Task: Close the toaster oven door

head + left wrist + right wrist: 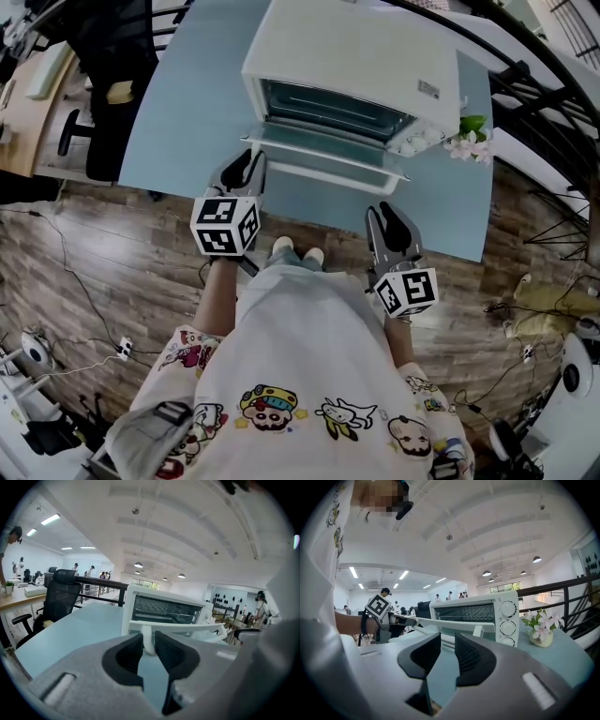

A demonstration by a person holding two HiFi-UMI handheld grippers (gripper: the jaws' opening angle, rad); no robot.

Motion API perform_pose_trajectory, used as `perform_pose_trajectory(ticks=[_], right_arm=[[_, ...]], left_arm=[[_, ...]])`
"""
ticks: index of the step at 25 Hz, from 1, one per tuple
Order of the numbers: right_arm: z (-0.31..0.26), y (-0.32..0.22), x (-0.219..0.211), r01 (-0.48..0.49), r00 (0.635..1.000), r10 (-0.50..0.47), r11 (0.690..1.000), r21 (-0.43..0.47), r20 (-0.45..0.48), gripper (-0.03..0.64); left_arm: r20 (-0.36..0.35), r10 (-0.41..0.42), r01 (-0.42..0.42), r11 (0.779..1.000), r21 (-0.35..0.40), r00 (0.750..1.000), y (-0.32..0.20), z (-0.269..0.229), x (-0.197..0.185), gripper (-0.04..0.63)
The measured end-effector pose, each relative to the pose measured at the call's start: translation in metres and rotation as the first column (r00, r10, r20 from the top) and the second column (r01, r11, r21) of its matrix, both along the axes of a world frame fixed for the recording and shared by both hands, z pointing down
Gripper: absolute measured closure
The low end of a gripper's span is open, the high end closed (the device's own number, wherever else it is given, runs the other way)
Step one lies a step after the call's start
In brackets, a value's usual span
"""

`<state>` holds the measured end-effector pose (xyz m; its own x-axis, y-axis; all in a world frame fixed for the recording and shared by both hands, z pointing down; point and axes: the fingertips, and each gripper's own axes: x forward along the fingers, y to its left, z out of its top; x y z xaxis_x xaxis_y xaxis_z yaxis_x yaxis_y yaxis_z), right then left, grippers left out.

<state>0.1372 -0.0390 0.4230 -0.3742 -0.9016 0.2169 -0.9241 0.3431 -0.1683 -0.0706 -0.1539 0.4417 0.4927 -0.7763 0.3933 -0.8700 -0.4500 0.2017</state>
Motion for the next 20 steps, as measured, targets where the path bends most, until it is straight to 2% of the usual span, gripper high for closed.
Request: perform_pose_trajectory(ticks=[9, 20], right_arm=[[-0.005, -0.01, 0.006, -0.021, 1.0, 0.021, 1.0, 0.004, -0.002, 0.508], [-0.004, -0.024, 0.006, -0.035, 0.999, 0.035, 0.999, 0.002, -0.009, 0.508]], left_arm=[[-0.033, 0.013, -0.011, 0.998, 0.059, 0.999, -0.03, -0.028, 0.009, 0.515], [-0.057, 0.027, -0.022, 0.995, 0.093, 0.998, -0.065, -0.044, 0.018, 0.515]])
